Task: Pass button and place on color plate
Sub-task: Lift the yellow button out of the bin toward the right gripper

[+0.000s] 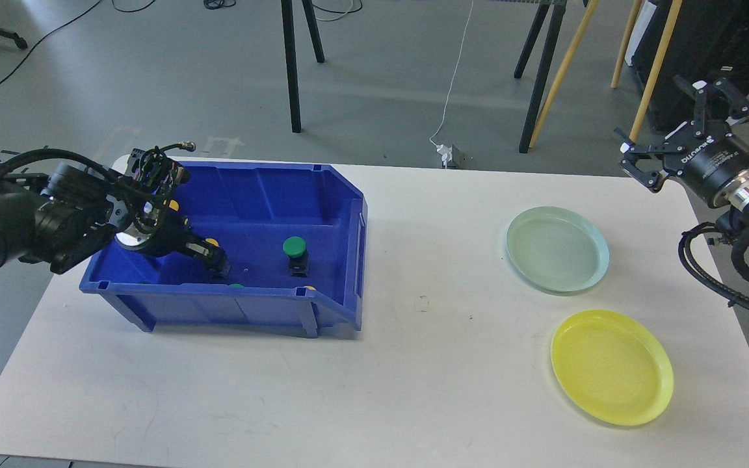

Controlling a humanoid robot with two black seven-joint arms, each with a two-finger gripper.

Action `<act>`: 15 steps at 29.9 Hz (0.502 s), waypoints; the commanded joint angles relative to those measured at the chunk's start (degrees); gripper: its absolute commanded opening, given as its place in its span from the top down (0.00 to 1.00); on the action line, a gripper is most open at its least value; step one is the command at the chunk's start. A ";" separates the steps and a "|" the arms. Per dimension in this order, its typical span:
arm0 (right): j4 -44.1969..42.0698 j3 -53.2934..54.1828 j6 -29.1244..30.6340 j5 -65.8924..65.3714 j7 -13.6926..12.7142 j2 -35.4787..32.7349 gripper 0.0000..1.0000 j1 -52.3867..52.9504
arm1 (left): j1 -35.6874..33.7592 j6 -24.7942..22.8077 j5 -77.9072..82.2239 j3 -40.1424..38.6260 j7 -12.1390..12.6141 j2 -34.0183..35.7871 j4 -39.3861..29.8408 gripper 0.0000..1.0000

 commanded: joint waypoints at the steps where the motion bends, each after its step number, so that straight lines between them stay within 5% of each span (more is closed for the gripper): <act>1: 0.00 0.00 0.00 0.00 0.34 0.00 0.01 -0.14 | -3.33 -0.26 0.31 -4.69 0.00 2.97 -5.67 0.96; 5: 0.00 0.08 0.00 0.00 0.34 -0.09 0.01 -0.14 | -11.41 -1.48 0.13 -15.92 0.00 15.07 -22.08 0.95; 9: 0.26 0.61 0.00 0.00 0.34 -0.26 0.01 -0.40 | -11.96 -4.00 -1.79 -32.44 0.00 26.87 -36.25 0.95; 15: 5.17 0.44 0.00 -1.58 0.43 -1.14 0.01 -0.66 | -3.09 -4.00 -21.64 -44.95 0.00 27.35 -46.38 0.94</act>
